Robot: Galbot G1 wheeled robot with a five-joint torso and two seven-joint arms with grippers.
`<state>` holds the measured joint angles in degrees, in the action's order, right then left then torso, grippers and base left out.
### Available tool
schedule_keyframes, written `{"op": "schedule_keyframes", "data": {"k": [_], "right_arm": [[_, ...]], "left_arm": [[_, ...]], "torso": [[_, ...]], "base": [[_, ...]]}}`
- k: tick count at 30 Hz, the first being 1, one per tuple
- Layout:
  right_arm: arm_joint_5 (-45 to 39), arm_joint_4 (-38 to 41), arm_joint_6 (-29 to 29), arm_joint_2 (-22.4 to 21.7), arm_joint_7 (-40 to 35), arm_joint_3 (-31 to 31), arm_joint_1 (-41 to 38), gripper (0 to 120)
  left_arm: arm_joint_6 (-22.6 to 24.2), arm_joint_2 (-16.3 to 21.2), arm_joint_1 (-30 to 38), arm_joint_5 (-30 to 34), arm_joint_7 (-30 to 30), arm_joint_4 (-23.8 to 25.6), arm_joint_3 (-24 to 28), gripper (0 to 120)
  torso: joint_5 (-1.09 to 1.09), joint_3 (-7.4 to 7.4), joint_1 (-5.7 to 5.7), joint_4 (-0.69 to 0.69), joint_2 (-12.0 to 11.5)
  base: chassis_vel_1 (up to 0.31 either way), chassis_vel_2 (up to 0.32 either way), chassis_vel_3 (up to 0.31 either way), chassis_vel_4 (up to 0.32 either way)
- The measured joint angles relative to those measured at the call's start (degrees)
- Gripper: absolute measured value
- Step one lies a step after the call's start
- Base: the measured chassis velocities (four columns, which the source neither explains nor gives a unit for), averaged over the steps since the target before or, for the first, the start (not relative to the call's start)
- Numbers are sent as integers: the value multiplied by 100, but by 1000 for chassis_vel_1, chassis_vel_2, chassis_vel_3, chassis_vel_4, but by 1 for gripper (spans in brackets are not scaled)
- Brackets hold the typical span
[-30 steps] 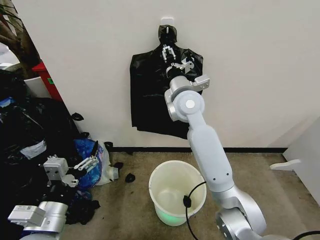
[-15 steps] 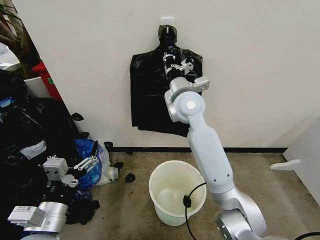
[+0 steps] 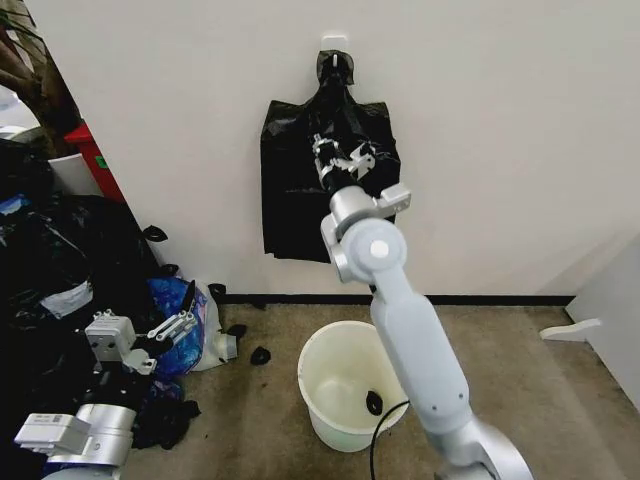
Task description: Place the garbage bag over the trash bin.
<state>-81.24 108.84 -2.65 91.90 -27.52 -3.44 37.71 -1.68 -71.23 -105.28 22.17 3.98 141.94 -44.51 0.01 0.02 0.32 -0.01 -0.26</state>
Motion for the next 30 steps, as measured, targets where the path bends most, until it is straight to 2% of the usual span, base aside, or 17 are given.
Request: {"op": "schedule_keyframes", "data": {"k": [4,10,23,30], "right_arm": [[40,254,37,-97,17,103,491,0],[362,634,107,-259,215,219,1714,0],[1011,1117,185,-431,696,142,3488,0],[1124,1165,55,-392,703,146,3897,0]], "left_arm": [[-10,-8,-7,-1,-2,31,-2,100],[-18,-12,-15,0,-5,101,2,100],[-42,-23,-27,-20,-17,130,55,100],[-35,-17,-26,-30,-18,134,63,100]], "torso": [[1,0,0,-3,0],[1,0,-1,-2,0],[0,0,-1,-3,0],[0,0,0,-2,0]], "base": [[0,0,0,0],[0,0,0,0],[0,0,0,0],[0,0,0,0]]}}
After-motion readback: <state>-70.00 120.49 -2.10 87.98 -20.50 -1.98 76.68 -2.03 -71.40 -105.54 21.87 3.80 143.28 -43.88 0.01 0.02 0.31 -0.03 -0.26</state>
